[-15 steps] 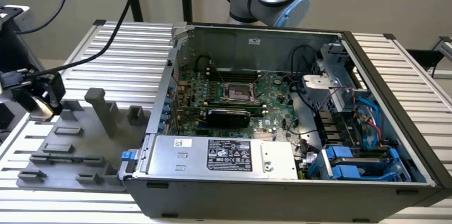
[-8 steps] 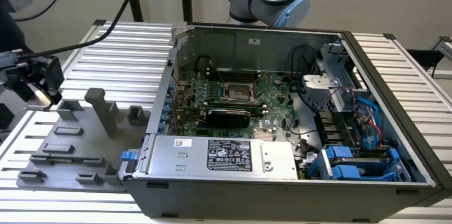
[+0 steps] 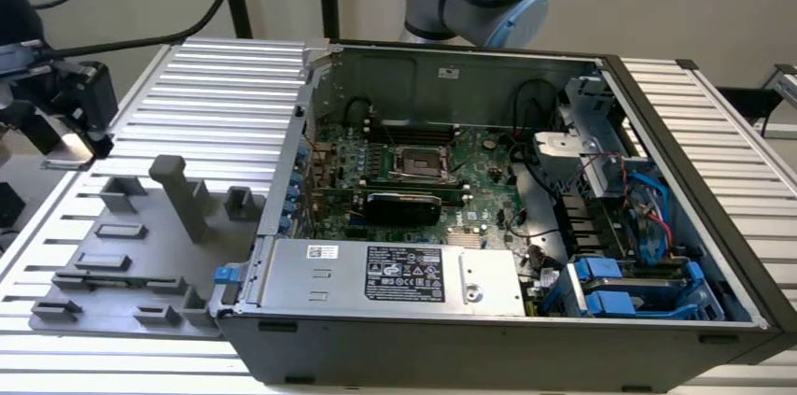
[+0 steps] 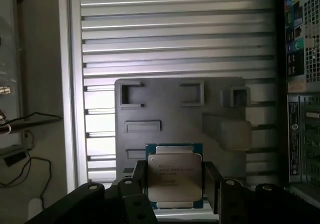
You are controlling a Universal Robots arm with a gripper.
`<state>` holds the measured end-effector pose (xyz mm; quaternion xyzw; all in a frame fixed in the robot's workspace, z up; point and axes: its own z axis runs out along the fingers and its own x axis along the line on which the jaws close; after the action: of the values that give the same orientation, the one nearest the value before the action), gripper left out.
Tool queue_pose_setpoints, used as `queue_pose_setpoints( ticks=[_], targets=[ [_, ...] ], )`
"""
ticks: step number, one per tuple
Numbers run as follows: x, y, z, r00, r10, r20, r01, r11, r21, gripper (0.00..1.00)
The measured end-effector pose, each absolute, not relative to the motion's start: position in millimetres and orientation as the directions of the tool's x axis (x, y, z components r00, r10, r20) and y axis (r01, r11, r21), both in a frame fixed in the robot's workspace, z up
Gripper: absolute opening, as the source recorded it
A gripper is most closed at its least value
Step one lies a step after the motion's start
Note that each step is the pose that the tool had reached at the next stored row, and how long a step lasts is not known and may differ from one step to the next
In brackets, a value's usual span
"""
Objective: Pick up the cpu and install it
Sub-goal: 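Pick up the cpu and move it towards the insertion slot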
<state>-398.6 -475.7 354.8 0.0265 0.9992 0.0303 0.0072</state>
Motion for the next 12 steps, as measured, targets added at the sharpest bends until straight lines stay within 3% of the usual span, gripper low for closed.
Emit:
queue_pose_setpoints(
  ticks=[12],
  targets=[
    [-345.4, -475.7, 406.7, -0.999, 0.047, -0.001, 0.047, 0.996, 0.073, 0.55]
  ],
)
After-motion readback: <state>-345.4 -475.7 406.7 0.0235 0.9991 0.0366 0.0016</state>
